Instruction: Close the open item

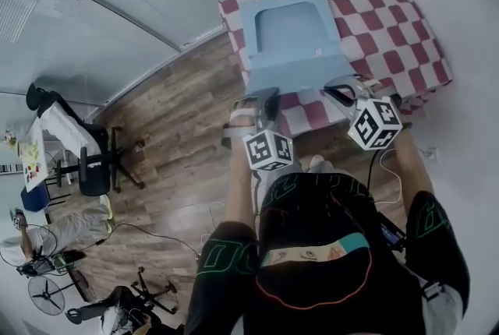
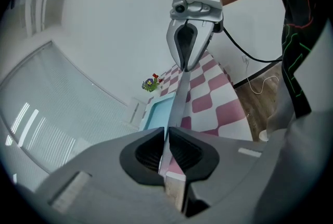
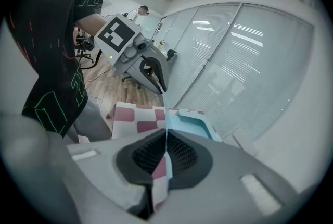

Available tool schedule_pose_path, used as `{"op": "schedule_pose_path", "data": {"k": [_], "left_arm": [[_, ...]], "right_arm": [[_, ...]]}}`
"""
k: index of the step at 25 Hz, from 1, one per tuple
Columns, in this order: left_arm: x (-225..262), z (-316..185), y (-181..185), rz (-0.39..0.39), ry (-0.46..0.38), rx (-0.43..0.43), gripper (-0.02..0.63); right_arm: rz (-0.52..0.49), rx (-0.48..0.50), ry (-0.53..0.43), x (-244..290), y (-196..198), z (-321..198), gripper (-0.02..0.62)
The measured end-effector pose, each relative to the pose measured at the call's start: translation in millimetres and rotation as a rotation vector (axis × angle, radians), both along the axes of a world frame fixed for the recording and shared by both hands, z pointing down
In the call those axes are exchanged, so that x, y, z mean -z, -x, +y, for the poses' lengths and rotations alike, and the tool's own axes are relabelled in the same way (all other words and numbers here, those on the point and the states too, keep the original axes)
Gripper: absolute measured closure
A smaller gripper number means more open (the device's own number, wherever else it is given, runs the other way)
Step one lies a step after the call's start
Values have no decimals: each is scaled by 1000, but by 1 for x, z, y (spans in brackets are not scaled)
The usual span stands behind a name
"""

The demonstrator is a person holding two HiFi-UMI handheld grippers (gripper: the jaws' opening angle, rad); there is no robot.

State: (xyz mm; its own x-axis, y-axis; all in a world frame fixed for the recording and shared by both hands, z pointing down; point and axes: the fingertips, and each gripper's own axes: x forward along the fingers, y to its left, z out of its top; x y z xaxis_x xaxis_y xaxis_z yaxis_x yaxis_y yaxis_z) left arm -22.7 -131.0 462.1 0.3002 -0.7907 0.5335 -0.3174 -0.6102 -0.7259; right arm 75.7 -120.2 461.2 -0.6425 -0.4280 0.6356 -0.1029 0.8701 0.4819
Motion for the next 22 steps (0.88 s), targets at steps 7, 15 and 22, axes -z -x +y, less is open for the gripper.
{"op": "schedule_pose_path", "data": {"k": [7, 15, 22], "left_arm": [[26, -40, 3, -40, -80, -47, 566], [47, -104, 14, -2, -108, -56, 558], [47, -165, 22, 19, -102, -124, 548]], "right_arm": [[-14, -40, -71, 29, 4, -41, 588], [-20, -118, -141, 53, 16, -105, 588], [19, -193, -192, 57, 26, -169, 581]]}}
